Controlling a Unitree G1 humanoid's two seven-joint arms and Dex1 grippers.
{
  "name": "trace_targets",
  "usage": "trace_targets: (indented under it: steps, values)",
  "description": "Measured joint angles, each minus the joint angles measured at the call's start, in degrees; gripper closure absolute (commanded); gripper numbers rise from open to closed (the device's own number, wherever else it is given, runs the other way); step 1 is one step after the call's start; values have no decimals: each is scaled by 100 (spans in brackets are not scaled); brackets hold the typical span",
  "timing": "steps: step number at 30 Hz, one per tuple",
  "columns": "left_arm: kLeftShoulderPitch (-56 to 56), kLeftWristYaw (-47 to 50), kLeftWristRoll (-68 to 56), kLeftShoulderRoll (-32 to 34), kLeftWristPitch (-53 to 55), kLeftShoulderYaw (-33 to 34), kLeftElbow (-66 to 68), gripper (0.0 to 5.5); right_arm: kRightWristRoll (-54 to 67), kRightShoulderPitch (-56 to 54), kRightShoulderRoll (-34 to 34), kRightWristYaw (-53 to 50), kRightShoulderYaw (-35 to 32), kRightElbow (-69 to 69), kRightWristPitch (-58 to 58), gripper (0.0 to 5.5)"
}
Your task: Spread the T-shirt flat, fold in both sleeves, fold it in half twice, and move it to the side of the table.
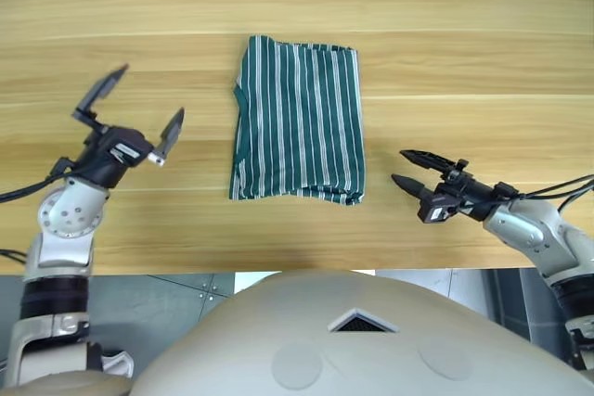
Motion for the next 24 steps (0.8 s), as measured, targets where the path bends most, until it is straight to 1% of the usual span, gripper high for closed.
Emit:
trace_targets:
  steps: [3, 6, 11, 18, 23, 24]
  values:
    - [96, -426, 336, 474, 28, -373, -527, 88, -108, -3, -132, 156, 125, -331, 144, 267]
    - [127, -855, 63, 665, -18, -702, -917, 88, -137, -186, -133, 251, 374, -415, 122, 267]
    - [-80, -1108, -236, 676, -157, -1241, -1033, 88, -167, -519, -168, 319, 650, -333, -16, 267]
    - [-947, -1226, -210, 512, -461, -2014, -706, 88, -166, -1010, -237, 623, 931, -256, -191, 267]
    - [-1394, -1226, -159, 445, -653, -2329, -430, 88, -92, -1291, -236, 872, 1096, -210, -248, 267]
    - [-1488, -1226, -158, 441, -706, -2407, -372, 107, -67, -1379, -234, 964, 1154, -216, -250, 267]
